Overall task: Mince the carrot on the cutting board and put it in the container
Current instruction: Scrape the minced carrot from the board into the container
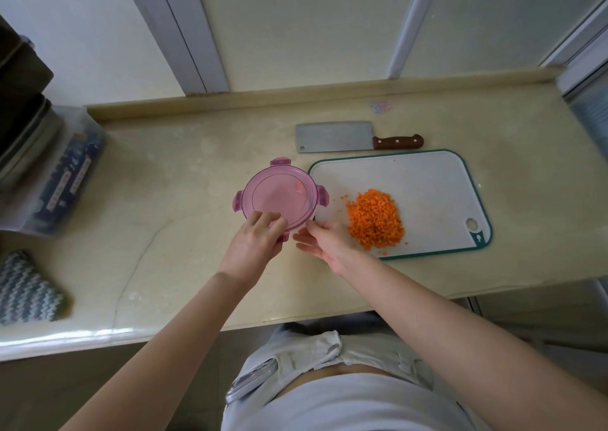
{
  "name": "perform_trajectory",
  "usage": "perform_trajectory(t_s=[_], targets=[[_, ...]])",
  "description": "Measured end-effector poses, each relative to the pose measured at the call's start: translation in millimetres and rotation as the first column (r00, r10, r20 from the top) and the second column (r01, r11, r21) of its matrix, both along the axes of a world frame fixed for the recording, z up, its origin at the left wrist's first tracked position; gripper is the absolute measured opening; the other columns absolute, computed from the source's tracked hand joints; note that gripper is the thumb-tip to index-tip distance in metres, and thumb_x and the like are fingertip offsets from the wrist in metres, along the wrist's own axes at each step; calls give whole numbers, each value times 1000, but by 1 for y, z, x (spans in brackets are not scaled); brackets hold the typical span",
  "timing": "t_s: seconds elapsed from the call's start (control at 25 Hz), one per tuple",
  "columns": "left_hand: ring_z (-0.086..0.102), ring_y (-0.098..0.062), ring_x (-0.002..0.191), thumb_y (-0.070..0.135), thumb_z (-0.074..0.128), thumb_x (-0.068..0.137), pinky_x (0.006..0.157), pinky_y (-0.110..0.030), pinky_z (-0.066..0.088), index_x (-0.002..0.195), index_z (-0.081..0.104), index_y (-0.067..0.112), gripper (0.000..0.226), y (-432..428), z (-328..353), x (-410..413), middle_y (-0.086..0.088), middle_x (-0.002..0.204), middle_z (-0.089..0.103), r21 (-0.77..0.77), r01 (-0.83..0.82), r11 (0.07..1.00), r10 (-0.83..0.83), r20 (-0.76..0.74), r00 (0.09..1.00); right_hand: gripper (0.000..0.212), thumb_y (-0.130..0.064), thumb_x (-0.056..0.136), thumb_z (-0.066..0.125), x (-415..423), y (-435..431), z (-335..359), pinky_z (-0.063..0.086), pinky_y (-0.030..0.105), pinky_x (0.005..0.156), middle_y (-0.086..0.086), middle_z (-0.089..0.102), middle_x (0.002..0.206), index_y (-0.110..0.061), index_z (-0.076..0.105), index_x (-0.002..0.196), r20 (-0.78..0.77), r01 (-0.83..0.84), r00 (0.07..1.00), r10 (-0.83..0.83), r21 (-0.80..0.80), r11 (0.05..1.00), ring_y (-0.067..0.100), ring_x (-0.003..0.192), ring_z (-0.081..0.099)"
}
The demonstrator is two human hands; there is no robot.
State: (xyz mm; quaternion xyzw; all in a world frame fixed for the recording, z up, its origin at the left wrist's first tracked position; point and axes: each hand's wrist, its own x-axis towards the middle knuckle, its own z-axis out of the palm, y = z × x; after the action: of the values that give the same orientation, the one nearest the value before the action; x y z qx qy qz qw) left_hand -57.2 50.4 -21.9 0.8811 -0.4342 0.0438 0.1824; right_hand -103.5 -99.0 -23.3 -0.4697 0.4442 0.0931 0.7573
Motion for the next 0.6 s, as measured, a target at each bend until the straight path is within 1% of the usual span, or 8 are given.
perform_trajectory(t_s=[0.12, 0.2, 0.28, 0.32, 0.4, 0.44, 0.52, 0.6], targets=[[55, -31, 71, -5, 77, 64, 57, -36, 49, 84, 53, 6, 32, -1, 2, 1, -12, 88, 61, -38, 2, 999, 0, 49, 999, 14, -6, 98, 48, -1, -4, -1, 56, 20, 52, 9, 60, 79, 0, 55, 88, -29, -33, 999, 33, -27, 999, 17, 67, 65], [50, -30, 71, -2, 67, 73, 58, -37, 45, 86, 44, 11, 29, -3, 6, 1, -12, 85, 54, -81, -20, 996, 26, 79, 997, 16, -7, 98, 48, -5, -6, -3, 55, 19, 50, 7, 60, 78, -4, 53, 83, -34, -35, 999, 33, -59, 998, 16, 66, 64], [43, -27, 69, 1, 54, 77, 58, -35, 38, 84, 38, 14, 21, -4, 10, 0, -10, 80, 47, -117, -30, 993, 45, 127, 991, 17, -10, 99, 47, -4, -5, -4, 55, 21, 53, 6, 59, 79, -5, 53, 85, -10, -32, 999, 31, -150, 988, 15, 65, 64], [41, -26, 67, 1, 52, 77, 58, -34, 37, 83, 37, 14, 21, -4, 11, 1, -11, 78, 45, -136, -33, 990, 53, 146, 988, 15, -14, 99, 47, -3, -4, -5, 55, 23, 54, 6, 58, 81, -3, 53, 91, 7, -39, 999, 42, -221, 975, 15, 65, 63], [40, -26, 66, -7, 56, 75, 57, -34, 35, 82, 37, 12, 28, -3, 12, 3, -12, 75, 43, -179, -52, 983, 79, 148, 986, 19, -20, 98, 51, 3, -3, -4, 56, 28, 58, 7, 58, 86, -4, 46, 107, 17, -100, 993, 115, -378, 920, 15, 64, 62], [39, -26, 66, -11, 59, 73, 56, -33, 34, 81, 37, 12, 33, 0, 12, 6, -12, 75, 42, -192, -73, 979, 102, 145, 984, 24, -19, 96, 54, 5, -3, -4, 56, 30, 60, 7, 57, 87, -5, 43, 111, 4, -143, 987, 161, -436, 888, 15, 63, 62], [39, -25, 67, -18, 64, 65, 54, -32, 32, 81, 40, 10, 40, 8, 11, 11, -11, 75, 43, -168, -141, 976, 167, 151, 974, 24, -12, 94, 55, 9, -5, -4, 56, 31, 62, 7, 57, 89, -7, 39, 111, -36, -219, 972, 233, -500, 838, 15, 60, 60], [41, -26, 66, -21, 70, 55, 52, -30, 28, 80, 46, 8, 45, 20, 7, 16, -12, 75, 44, -77, -220, 972, 231, 178, 957, 21, -7, 93, 54, 10, -6, -5, 56, 31, 62, 11, 58, 94, -10, 37, 105, -63, -265, 959, 275, -533, 804, 15, 58, 60]])
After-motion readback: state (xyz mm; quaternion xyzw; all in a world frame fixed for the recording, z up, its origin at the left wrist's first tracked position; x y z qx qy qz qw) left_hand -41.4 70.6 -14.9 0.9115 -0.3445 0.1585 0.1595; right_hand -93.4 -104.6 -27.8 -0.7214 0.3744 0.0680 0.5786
